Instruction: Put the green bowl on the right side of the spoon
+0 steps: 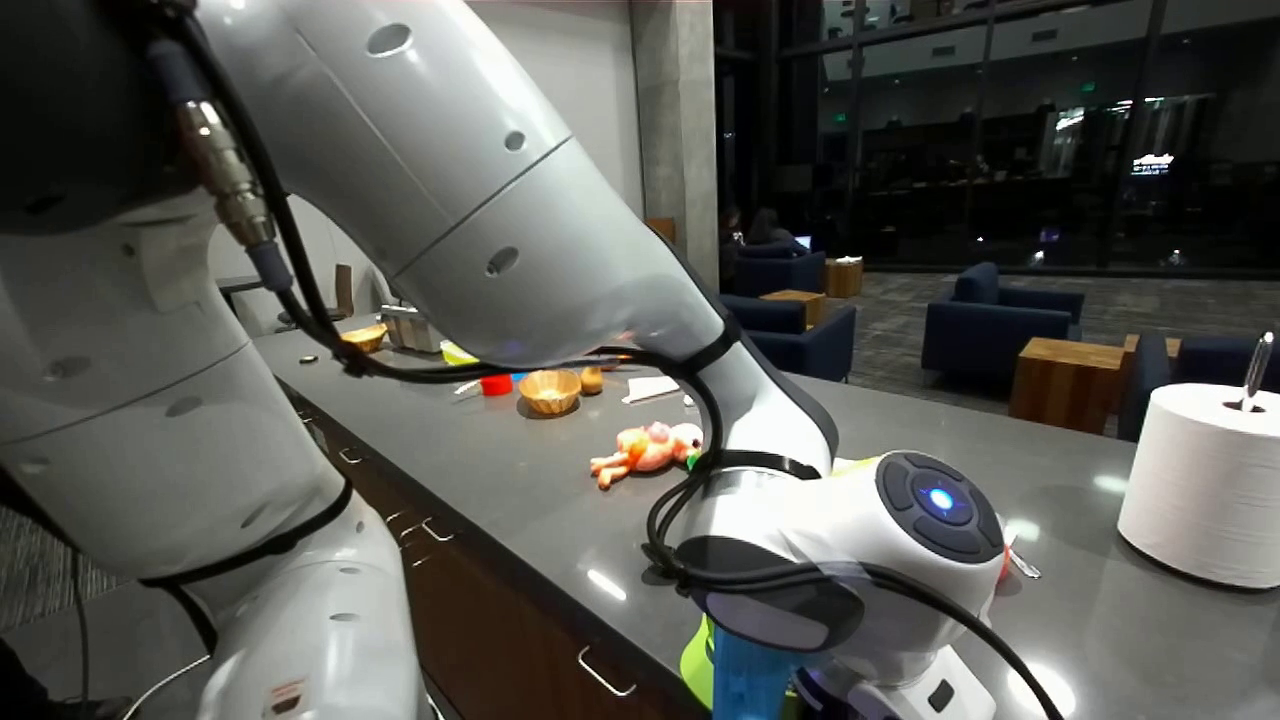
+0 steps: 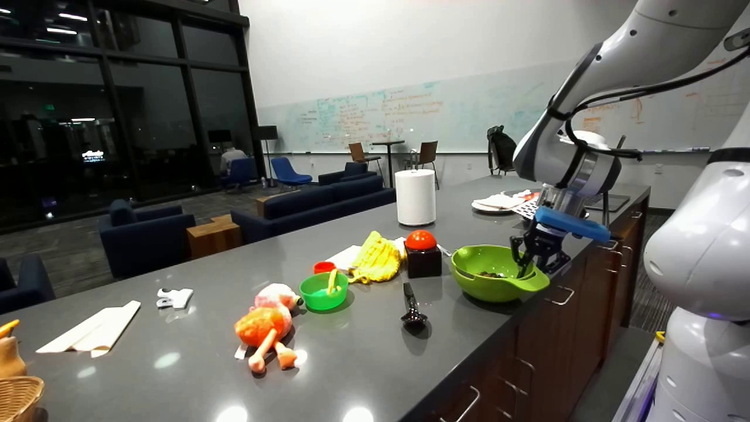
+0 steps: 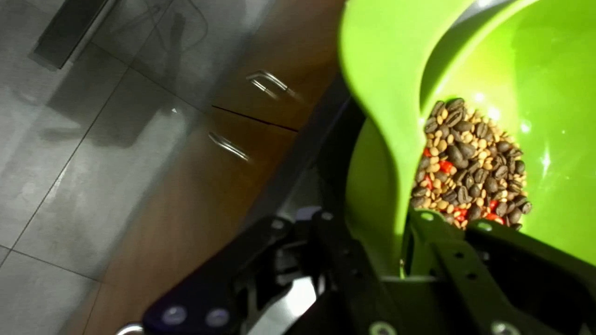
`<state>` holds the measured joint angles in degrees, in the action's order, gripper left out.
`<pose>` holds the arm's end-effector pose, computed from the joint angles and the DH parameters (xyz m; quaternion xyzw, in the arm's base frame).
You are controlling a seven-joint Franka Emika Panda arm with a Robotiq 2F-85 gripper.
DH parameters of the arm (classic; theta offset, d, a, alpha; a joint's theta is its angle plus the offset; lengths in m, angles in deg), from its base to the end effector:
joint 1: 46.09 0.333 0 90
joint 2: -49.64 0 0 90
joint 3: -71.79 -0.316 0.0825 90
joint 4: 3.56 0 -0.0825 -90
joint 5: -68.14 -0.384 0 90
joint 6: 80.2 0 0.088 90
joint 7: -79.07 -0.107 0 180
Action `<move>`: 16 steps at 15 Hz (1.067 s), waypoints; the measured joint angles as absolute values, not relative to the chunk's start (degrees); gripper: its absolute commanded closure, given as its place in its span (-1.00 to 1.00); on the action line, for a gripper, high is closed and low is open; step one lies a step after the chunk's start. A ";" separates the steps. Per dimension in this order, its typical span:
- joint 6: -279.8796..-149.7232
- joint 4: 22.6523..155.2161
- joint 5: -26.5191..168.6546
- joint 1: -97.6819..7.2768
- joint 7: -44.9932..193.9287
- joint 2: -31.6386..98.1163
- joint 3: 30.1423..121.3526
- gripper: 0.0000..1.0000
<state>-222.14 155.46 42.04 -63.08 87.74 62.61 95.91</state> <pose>0.2848 -0.2377 0.2668 -0.8790 0.4401 -0.0252 0.1815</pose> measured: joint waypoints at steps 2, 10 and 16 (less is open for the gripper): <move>-222.14 155.12 42.12 -63.08 87.73 62.71 95.37 -0.48; -219.60 154.57 60.05 -66.32 76.55 66.69 90.30 -1.00; -201.12 149.46 76.94 -69.15 65.09 77.83 81.40 -1.00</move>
